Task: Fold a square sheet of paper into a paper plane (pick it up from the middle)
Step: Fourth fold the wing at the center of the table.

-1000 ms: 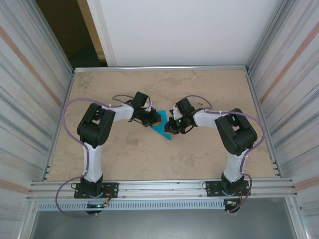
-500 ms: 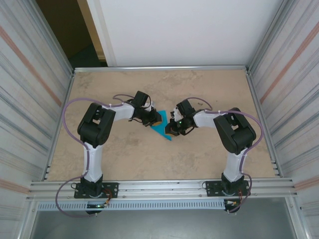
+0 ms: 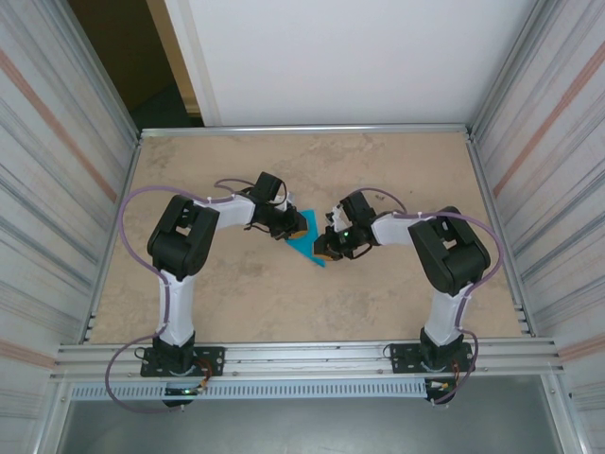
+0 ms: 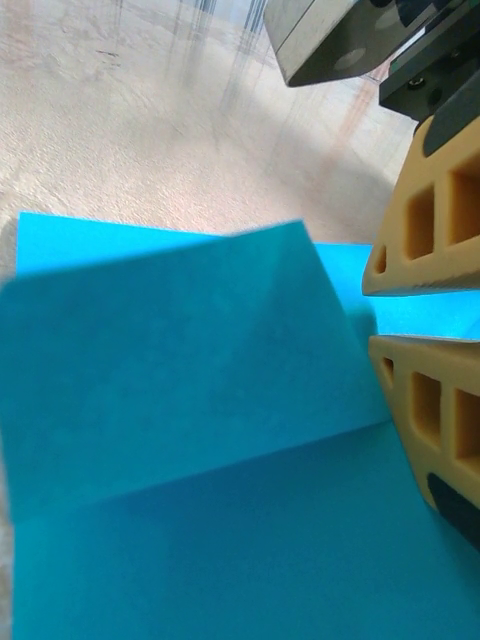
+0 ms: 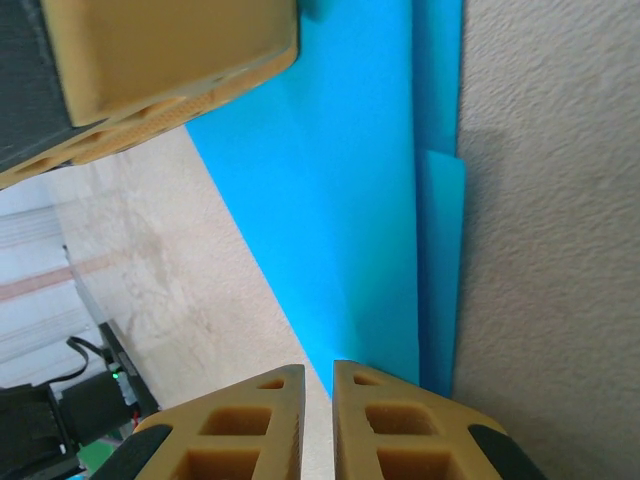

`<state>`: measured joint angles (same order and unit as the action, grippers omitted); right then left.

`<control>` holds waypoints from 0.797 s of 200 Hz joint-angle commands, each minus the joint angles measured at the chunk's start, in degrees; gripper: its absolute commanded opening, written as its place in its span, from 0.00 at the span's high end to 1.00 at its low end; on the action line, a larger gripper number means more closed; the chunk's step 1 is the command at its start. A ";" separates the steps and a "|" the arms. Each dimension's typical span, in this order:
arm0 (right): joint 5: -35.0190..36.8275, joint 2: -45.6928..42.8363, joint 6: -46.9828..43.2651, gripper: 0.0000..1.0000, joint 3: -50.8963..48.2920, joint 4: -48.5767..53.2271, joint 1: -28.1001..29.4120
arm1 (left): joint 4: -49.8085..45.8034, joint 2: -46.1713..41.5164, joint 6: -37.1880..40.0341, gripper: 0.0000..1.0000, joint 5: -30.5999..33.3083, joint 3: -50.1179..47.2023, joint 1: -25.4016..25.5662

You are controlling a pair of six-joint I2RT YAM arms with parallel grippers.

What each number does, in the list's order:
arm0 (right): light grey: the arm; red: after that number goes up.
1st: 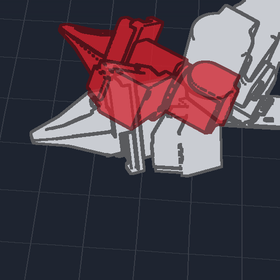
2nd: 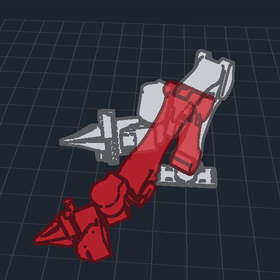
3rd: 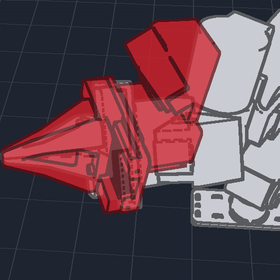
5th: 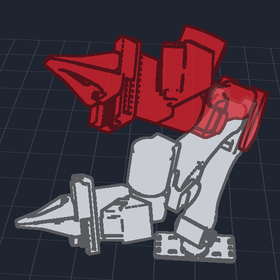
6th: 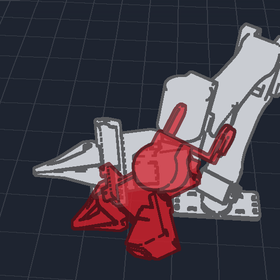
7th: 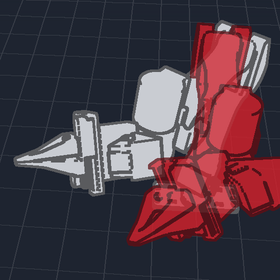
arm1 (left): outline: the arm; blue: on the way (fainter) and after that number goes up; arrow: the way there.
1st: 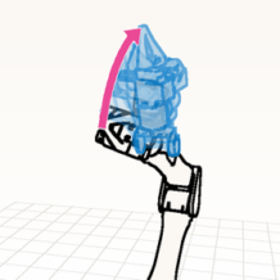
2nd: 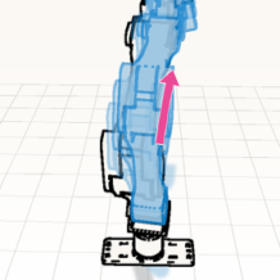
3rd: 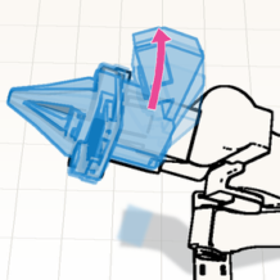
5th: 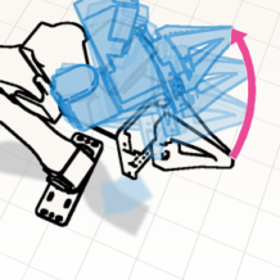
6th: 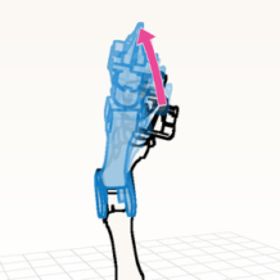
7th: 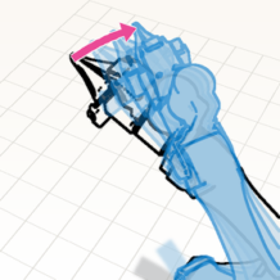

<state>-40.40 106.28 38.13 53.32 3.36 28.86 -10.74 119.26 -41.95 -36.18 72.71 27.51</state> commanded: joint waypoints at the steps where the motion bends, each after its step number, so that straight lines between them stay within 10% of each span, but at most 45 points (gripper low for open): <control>1: -1.43 -2.07 0.54 0.84 -1.18 0.39 -0.34 | -9.73 4.33 0.38 0.80 6.39 -2.27 0.35; 159: -2.36 0.57 0.04 0.86 -2.24 0.98 -0.12 | -6.96 -0.48 0.29 0.77 0.47 0.63 0.35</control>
<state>-42.11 105.93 38.39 50.39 2.20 28.84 -12.21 119.26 -41.95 -36.18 73.93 27.62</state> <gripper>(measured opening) 0.141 0.226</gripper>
